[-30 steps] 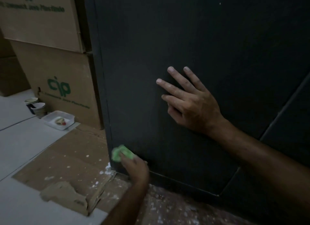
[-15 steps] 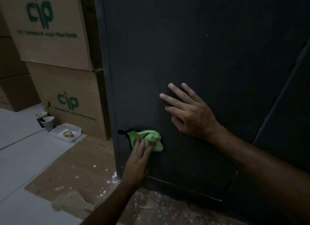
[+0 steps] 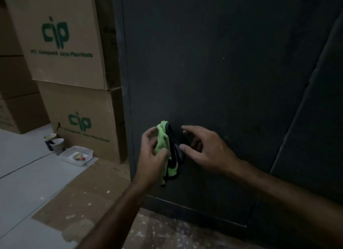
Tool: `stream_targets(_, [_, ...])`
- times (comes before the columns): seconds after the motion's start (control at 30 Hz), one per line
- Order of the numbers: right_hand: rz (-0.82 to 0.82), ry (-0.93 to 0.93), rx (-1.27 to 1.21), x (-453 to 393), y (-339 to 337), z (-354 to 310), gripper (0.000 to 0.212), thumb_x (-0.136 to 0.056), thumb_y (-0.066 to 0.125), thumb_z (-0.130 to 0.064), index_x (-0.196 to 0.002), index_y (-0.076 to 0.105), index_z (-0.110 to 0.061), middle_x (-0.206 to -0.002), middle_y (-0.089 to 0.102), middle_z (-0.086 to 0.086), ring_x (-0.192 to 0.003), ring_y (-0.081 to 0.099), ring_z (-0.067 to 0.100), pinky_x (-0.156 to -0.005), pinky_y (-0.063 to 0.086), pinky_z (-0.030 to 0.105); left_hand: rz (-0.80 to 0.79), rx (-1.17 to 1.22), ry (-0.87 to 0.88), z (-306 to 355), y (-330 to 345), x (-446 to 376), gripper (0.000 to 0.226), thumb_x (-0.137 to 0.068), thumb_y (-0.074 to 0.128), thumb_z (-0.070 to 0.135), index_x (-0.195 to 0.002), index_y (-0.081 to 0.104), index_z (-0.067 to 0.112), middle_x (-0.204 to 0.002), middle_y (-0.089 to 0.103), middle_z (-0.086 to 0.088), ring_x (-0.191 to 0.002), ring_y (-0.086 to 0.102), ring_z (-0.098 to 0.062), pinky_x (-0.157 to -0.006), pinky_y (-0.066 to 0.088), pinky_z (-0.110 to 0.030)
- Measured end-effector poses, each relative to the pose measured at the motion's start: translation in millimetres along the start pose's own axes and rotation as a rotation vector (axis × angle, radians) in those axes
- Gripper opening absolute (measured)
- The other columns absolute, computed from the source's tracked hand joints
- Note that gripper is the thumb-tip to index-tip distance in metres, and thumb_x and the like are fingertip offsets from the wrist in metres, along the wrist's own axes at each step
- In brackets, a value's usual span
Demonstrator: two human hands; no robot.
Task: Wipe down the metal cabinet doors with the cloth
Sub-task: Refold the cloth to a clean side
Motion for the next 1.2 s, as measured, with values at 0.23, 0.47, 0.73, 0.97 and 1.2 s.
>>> stream_targets(0.23, [0.016, 0.363, -0.459, -11, -13, 12, 0.009, -0.099, 0.068, -0.024, -0.098, 0.073, -0.017, -0.088, 0.076, 0.007, -0.072, 0.069, 0.013, -0.077, 0.059, 0.049, -0.396, 0.17, -0.364, 21, 23, -32, 0.083, -0.072, 0.091, 0.033, -0.145, 0.053, 0.019, -0.131, 0.072, -0.009, -0.12, 0.071, -0.03, -0.087, 0.06, -0.039])
stream_targets(0.47, [0.015, 0.341, -0.598, -22, -32, -16, 0.019, -0.103, 0.06, -0.023, -0.095, 0.069, -0.008, -0.087, 0.07, 0.006, -0.082, 0.064, 0.016, -0.08, 0.051, 0.04, -0.384, -0.163, -0.368, 57, 4, -52, 0.028, -0.099, 0.055, 0.009, -0.121, 0.071, 0.005, -0.093, 0.073, -0.003, -0.081, 0.069, -0.013, -0.064, 0.053, -0.027])
stream_targets(0.73, [-0.026, 0.352, -0.644, -24, -21, -31, 0.016, -0.104, 0.058, -0.03, -0.1, 0.071, -0.022, -0.095, 0.076, 0.002, -0.085, 0.071, 0.015, -0.074, 0.057, 0.033, -0.57, -0.252, -0.311, 48, 14, -39, 0.054, -0.083, 0.078, 0.066, -0.119, 0.072, 0.026, -0.11, 0.076, 0.001, -0.1, 0.074, -0.02, -0.086, 0.059, -0.035])
stream_targets(0.97, [-0.043, 0.392, -0.565, -16, -24, -12, 0.015, -0.101, 0.064, -0.03, -0.096, 0.074, -0.02, -0.092, 0.078, 0.01, -0.084, 0.075, 0.025, -0.073, 0.06, 0.039, -0.5, -0.609, -0.023, 63, 19, -52, 0.009, -0.094, 0.069, 0.016, -0.095, 0.076, 0.02, -0.092, 0.08, -0.002, -0.081, 0.075, -0.01, -0.072, 0.059, -0.03])
stream_targets(1.2, [-0.431, 0.483, -0.326, -6, -28, 7, 0.025, -0.077, 0.088, -0.036, -0.097, 0.078, -0.022, -0.097, 0.079, -0.002, -0.092, 0.076, 0.014, -0.086, 0.062, 0.037, -0.479, -0.619, -0.249, 64, -4, -55, 0.029, -0.105, 0.052, 0.011, -0.088, 0.075, 0.017, -0.085, 0.077, 0.0, -0.082, 0.071, -0.019, -0.077, 0.057, -0.036])
Point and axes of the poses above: each hand's wrist, its own x-axis away from the middle knuckle, its own y-axis out of the palm, z = x × y, the point moved 8 cm from there along -x, towards the middle knuckle
